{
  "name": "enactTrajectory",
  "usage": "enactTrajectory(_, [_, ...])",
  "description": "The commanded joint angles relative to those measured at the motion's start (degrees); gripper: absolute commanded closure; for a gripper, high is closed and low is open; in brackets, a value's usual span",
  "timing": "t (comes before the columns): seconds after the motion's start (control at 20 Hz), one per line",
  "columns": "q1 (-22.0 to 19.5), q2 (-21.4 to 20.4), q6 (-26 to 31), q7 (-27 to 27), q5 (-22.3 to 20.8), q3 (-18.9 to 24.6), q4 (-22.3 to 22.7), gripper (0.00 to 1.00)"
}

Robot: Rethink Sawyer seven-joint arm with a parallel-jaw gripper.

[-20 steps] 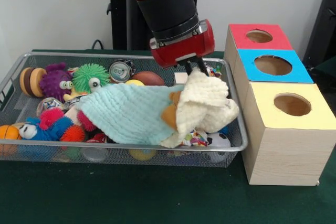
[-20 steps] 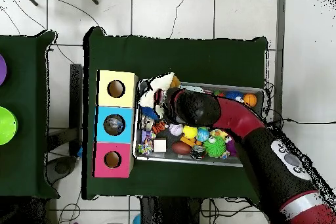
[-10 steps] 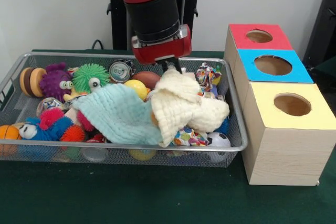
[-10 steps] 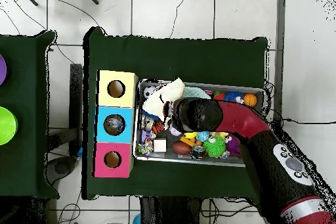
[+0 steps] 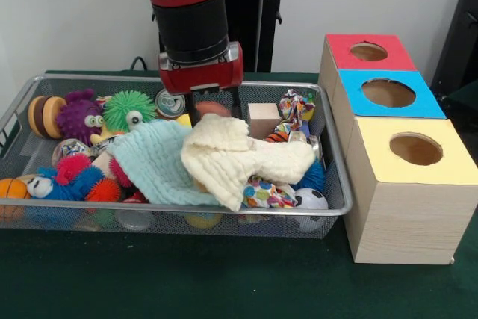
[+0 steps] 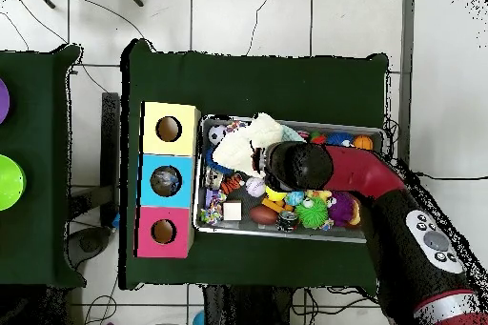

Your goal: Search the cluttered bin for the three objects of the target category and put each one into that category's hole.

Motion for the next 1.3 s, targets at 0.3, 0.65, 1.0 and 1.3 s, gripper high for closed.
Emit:
enactTrajectory(0.3, [0.15,0.52,6.76,-4.27,-4.56,-1.96,-5.68,0.00])
enactTrajectory(0.65, [-1.94,2.60,4.18,-4.36,-5.97,-1.88,-8.47,0.00])
enactTrajectory(1.0, [1.47,0.74,2.71,-1.38,-9.08,-3.73,-5.88,0.00])
enactTrajectory(1.3, [1.38,0.39,-6.51,4.79,-9.79,-5.17,-0.26,0.00])
